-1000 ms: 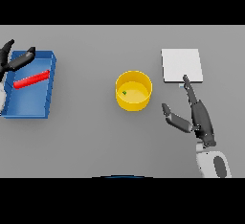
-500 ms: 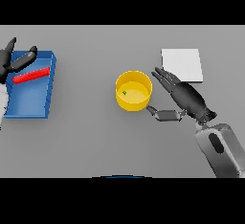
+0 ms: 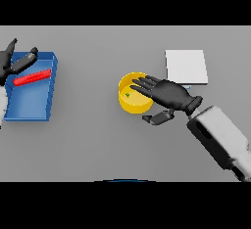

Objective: Pick up the red beaker and tilt it to pour out 1 green nut into yellow bowl. Pick up the yellow bowl and place it on the metallic measuring scale.

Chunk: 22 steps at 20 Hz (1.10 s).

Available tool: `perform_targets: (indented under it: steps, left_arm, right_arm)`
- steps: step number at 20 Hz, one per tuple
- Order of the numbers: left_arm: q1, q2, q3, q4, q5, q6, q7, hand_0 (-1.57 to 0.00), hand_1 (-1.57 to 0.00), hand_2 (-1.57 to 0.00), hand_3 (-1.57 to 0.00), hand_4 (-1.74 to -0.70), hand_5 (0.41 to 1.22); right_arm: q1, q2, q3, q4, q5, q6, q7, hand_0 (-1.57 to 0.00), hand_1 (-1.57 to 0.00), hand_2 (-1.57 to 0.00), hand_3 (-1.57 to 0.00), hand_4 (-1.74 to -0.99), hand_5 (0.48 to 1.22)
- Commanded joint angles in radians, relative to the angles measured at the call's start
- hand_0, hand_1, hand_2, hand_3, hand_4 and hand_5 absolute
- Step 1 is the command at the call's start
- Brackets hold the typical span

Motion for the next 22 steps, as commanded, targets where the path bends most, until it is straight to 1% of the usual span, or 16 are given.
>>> perform_targets:
  steps: [1, 2, 3, 6, 8, 9, 12, 14, 15, 16, 17, 18, 19, 20, 21, 22]
  left_arm:
    - [0.006, 0.009, 0.008, 0.003, 0.006, -0.006, -0.009, 0.0, 0.0, 0.0, 0.0, -0.81, 0.695]
    - [0.011, 0.011, 0.01, 0.0, 0.006, -0.005, -0.017, 0.0, 0.0, 0.0, 0.0, -0.81, 0.696]
    - [0.013, 0.006, 0.006, -0.003, 0.005, -0.004, -0.009, 0.0, 0.0, 0.0, 0.0, -0.81, 0.695]
    - [0.001, 0.012, 0.008, 0.007, -0.001, -0.004, 0.0, 0.0, 0.0, 0.0, 0.0, -0.81, 0.701]
    - [-0.005, 0.01, 0.007, 0.02, -0.002, -0.007, -0.015, 0.0, 0.0, 0.0, 0.0, -0.81, 0.7]
    - [-0.006, 0.02, 0.012, 0.008, 0.003, -0.014, -0.009, 0.0, 0.0, 0.0, 0.0, -0.8, 0.702]
    - [-0.004, 0.015, 0.009, 0.016, 0.006, -0.02, -0.012, 0.0, 0.0, 0.0, 0.0, -0.8, 0.703]
    - [-0.005, 0.015, 0.003, 0.018, -0.004, -0.016, -0.015, 0.0, 0.0, 0.0, 0.0, -0.8, 0.704]
    - [-0.002, 0.024, 0.004, 0.014, -0.006, -0.02, -0.01, 0.0, 0.0, 0.0, 0.0, -0.79, 0.708]
    - [-0.001, 0.017, -0.001, 0.022, -0.011, -0.016, -0.007, 0.0, 0.0, 0.0, 0.0, -0.79, 0.711]
    - [0.004, 0.018, 0.001, 0.016, -0.009, -0.016, -0.013, 0.0, 0.0, 0.0, 0.0, -0.79, 0.713]
    - [0.006, 0.028, 0.008, 0.017, -0.005, -0.019, -0.013, 0.0, 0.0, 0.0, 0.0, -0.79, 0.714]
    - [0.005, 0.027, 0.011, 0.03, -0.002, -0.024, -0.023, 0.0, 0.0, 0.0, 0.0, -0.79, 0.712]
    - [-0.003, 0.032, 0.012, 0.033, -0.002, -0.03, -0.027, 0.0, 0.0, 0.0, 0.0, -0.79, 0.711]
    - [-0.011, 0.031, 0.011, 0.036, -0.003, -0.03, -0.028, 0.0, 0.0, 0.0, 0.0, -0.79, 0.71]
    - [-0.004, 0.03, 0.009, 0.038, -0.006, -0.027, -0.037, 0.0, 0.0, 0.0, 0.0, -0.79, 0.71]
  right_arm:
    - [-0.017, -0.005, 0.012, 0.017, 0.006, 0.016, -0.017, 0.0, 0.0, 0.0, 0.0, -1.156, 0.642]
    - [-0.037, -0.001, 0.02, 0.038, 0.008, 0.036, -0.013, 0.0, 0.0, 0.0, 0.0, -1.157, 0.644]
    - [-0.056, 0.001, 0.033, 0.066, 0.015, 0.044, -0.032, 0.0, 0.0, 0.0, 0.0, -1.155, 0.646]
    - [-0.123, 0.034, 0.077, 0.12, 0.039, 0.095, -0.01, 0.0, 0.0, 0.0, 0.0, -1.159, 0.663]
    - [-0.154, 0.033, 0.096, 0.161, 0.054, 0.114, -0.016, 0.0, 0.0, 0.0, 0.0, -1.164, 0.67]
    - [-0.162, 0.031, 0.107, 0.171, 0.06, 0.127, -0.023, 0.0, 0.0, 0.0, 0.0, -1.168, 0.673]
    - [-0.195, 0.068, 0.134, 0.254, 0.08, 0.127, -0.02, 0.0, 0.0, 0.0, 0.0, -1.181, 0.674]
    - [-0.202, 0.073, 0.144, 0.264, 0.082, 0.142, -0.022, 0.0, 0.0, 0.0, -0.01, -1.186, 0.684]
    - [-0.205, 0.068, 0.145, 0.273, 0.083, 0.143, -0.03, 0.0, 0.0, 0.0, -0.01, -1.188, 0.693]
    - [-0.21, 0.08, 0.143, 0.293, 0.082, 0.133, -0.028, 0.0, 0.0, 0.0, -0.02, -1.195, 0.708]
    - [-0.217, 0.079, 0.141, 0.313, 0.084, 0.13, -0.033, 0.0, 0.0, -0.01, -0.04, -1.209, 0.732]
    - [-0.214, 0.088, 0.142, 0.309, 0.083, 0.14, -0.014, 0.0, -0.01, -0.04, -0.08, -1.234, 0.77]
    - [-0.216, 0.088, 0.14, 0.313, 0.081, 0.14, -0.019, -0.05, -0.06, -0.09, -0.13, -1.261, 0.809]
    - [-0.216, 0.095, 0.143, 0.308, 0.08, 0.139, -0.023, -0.19, -0.18, -0.19, -0.21, -1.309, 0.891]
    - [-0.207, 0.094, 0.148, 0.303, 0.084, 0.128, -0.034, -0.45, -0.41, -0.35, -0.32, -1.363, 0.957]
    - [-0.204, 0.085, 0.147, 0.299, 0.082, 0.122, -0.05, -0.68, -0.64, -0.59, -0.57, -1.435, 1.01]
